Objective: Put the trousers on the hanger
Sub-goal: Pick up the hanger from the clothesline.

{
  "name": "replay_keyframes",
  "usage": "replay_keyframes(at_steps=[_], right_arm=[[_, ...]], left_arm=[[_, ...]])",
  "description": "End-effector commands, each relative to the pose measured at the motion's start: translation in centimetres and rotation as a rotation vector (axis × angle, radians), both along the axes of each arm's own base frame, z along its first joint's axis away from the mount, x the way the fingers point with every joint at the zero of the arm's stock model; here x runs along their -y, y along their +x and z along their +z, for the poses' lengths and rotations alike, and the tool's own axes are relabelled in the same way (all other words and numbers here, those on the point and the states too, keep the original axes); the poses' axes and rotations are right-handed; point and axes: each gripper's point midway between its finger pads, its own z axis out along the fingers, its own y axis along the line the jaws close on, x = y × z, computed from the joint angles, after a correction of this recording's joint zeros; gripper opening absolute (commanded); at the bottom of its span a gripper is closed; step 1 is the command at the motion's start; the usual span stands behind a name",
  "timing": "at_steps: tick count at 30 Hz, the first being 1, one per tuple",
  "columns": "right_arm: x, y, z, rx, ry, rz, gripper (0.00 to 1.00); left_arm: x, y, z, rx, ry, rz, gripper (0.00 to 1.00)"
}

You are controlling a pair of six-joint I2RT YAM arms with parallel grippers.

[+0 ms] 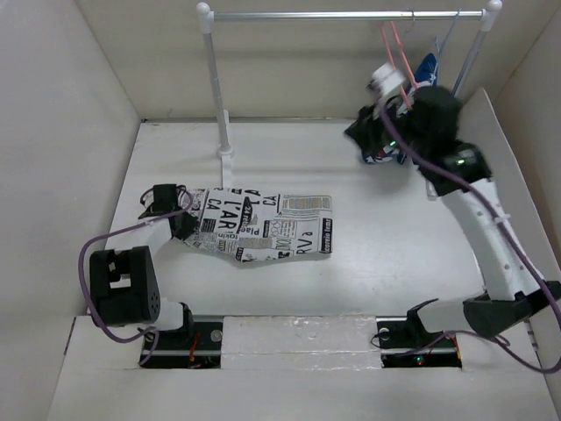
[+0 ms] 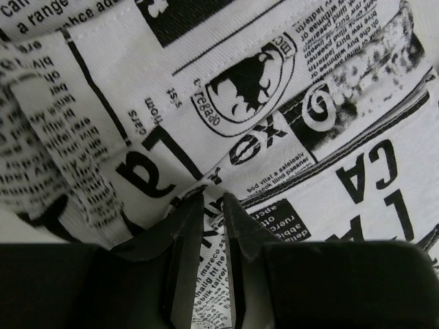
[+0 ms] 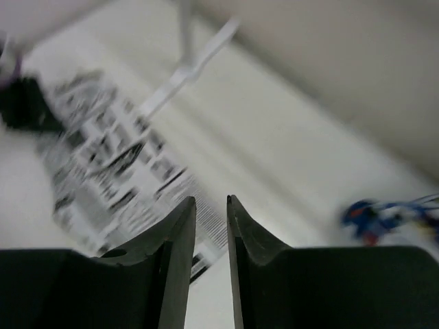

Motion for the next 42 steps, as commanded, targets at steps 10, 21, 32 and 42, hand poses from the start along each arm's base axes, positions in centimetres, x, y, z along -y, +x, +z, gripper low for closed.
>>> replay_keyframes(at_steps=[10, 21, 32, 42], right_arm=[[18.4, 12.1, 13.1, 0.334, -0.068, -0.314, 0.73], [18.4, 16.2, 7.8, 0.206, -0.037, -0.273, 0.72], [19.1, 15.0, 11.1, 0.267, 0.031, -0.426, 0.63], [12.7, 13.4, 13.0, 0.290, 0.155, -0.377, 0.81]], left_arm=[[0.6, 0.0, 7.4, 0.174, -0.023, -0.075, 0.17], [4.0, 1.2, 16.2, 0.407, -0.084, -0.227, 0.17], [4.2, 1.1, 17.1, 0.427, -0.063, -0.271, 0.16], [4.7, 1.0, 16.5, 0.423, -0.084, -0.292, 0.17]])
